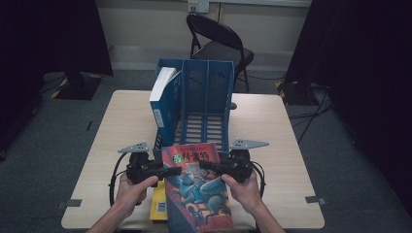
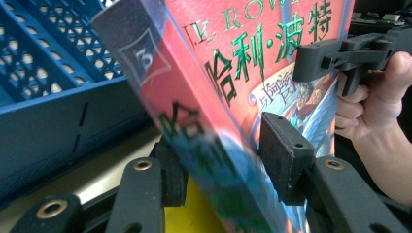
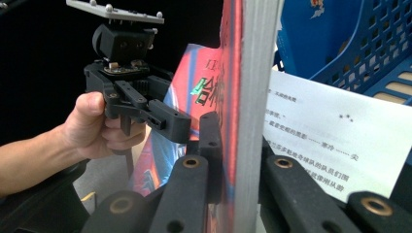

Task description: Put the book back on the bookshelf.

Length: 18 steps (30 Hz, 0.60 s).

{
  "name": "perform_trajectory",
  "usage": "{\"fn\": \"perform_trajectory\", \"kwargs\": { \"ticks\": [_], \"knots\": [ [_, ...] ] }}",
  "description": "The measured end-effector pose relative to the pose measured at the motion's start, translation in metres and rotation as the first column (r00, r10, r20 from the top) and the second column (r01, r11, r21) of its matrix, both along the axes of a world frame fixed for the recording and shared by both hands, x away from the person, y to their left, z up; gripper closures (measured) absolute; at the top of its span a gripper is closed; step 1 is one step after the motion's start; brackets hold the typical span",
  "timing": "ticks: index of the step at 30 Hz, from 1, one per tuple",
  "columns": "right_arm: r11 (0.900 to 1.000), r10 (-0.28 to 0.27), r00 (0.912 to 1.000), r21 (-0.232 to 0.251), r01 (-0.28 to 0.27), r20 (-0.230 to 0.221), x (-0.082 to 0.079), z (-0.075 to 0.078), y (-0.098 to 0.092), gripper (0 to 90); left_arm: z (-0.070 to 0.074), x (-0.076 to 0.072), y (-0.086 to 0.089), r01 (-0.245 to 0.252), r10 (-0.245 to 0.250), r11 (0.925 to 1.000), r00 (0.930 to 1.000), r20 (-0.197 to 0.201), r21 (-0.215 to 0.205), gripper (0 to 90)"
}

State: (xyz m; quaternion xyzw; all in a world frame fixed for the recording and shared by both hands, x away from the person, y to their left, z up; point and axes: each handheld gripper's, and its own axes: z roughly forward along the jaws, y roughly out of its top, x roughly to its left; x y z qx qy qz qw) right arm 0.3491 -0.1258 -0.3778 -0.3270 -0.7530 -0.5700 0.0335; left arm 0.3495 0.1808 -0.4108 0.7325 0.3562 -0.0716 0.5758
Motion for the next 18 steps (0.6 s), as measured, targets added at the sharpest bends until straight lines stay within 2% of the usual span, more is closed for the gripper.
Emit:
{"fn": "perform_trajectory", "kwargs": {
  "ticks": [4, 7, 11, 15, 18],
  "knots": [
    [1.000, -0.003, 1.0000, 0.003, 0.003, 0.009, 0.000, 0.003, 0.001, 83.6, 0.008, 0.000, 0.002, 0.001, -0.001, 1.0000, 0.9998, 0.021, -0.002, 60.4],
    [1.000, -0.007, 0.9998, 0.018, 0.006, 0.020, 0.000, 0.007, 0.000, 83.6, 0.018, -0.002, 0.001, -0.001, 0.000, 0.9999, 0.9969, 0.078, 0.012, 61.7],
    [1.000, -0.013, 0.9994, 0.022, 0.012, 0.033, 0.000, 0.011, 0.001, 83.6, 0.022, 0.001, 0.001, -0.005, 0.004, 0.9999, 0.9972, 0.074, 0.013, 62.9],
    [1.000, -0.014, 0.9993, 0.024, 0.013, 0.036, 0.001, 0.013, 0.003, 83.5, 0.024, 0.001, 0.002, -0.011, 0.011, 0.9999, 0.9973, 0.073, -0.008, 63.9],
    [1.000, -0.015, 0.9986, 0.024, 0.014, 0.050, 0.000, 0.017, 0.004, 83.6, 0.030, 0.001, 0.003, -0.018, 0.019, 0.9998, 0.9958, 0.089, -0.010, 64.1]
  ]
}}
